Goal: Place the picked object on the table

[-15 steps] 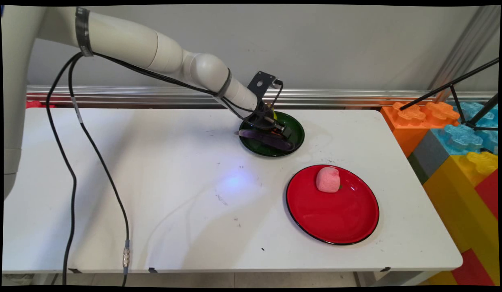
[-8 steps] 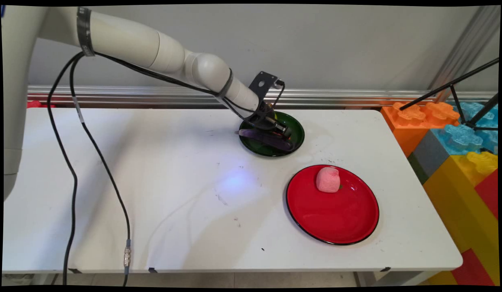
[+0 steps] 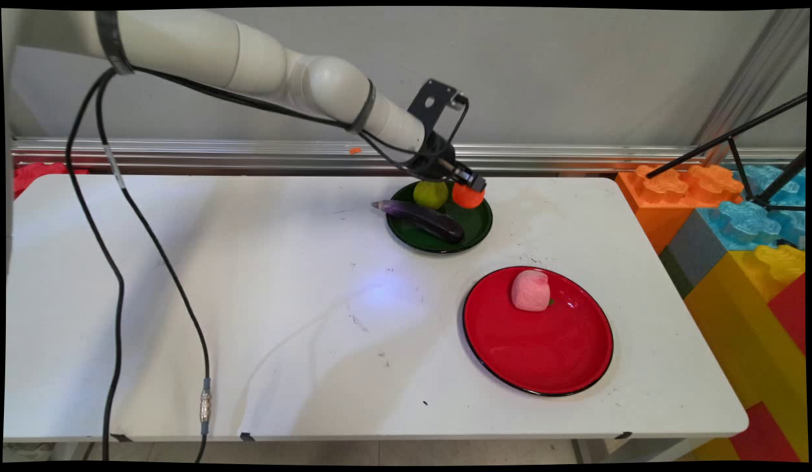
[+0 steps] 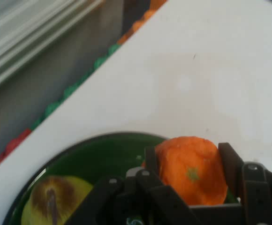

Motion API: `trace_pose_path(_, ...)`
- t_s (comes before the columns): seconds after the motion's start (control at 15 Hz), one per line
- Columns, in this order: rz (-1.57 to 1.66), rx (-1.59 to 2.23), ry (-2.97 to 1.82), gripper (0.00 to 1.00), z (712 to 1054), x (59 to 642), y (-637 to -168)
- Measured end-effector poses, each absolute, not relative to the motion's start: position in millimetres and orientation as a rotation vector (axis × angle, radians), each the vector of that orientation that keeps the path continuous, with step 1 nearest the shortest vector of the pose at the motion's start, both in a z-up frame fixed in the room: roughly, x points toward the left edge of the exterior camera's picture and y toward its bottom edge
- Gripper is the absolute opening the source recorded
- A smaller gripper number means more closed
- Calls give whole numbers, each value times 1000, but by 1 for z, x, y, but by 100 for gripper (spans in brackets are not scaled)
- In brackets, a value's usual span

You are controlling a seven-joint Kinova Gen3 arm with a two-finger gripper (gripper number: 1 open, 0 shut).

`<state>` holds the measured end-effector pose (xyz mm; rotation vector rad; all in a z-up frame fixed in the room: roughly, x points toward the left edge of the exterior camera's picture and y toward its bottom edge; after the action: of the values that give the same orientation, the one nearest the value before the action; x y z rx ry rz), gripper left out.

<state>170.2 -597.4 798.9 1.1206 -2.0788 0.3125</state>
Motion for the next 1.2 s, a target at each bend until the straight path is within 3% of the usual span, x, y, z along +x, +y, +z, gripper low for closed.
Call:
trace_pose_path(0.73, 240, 1035, -2100, 0, 867, 182, -546)
trace_pose_path(1.2, 103, 979, -2181, 0, 882, 184, -495)
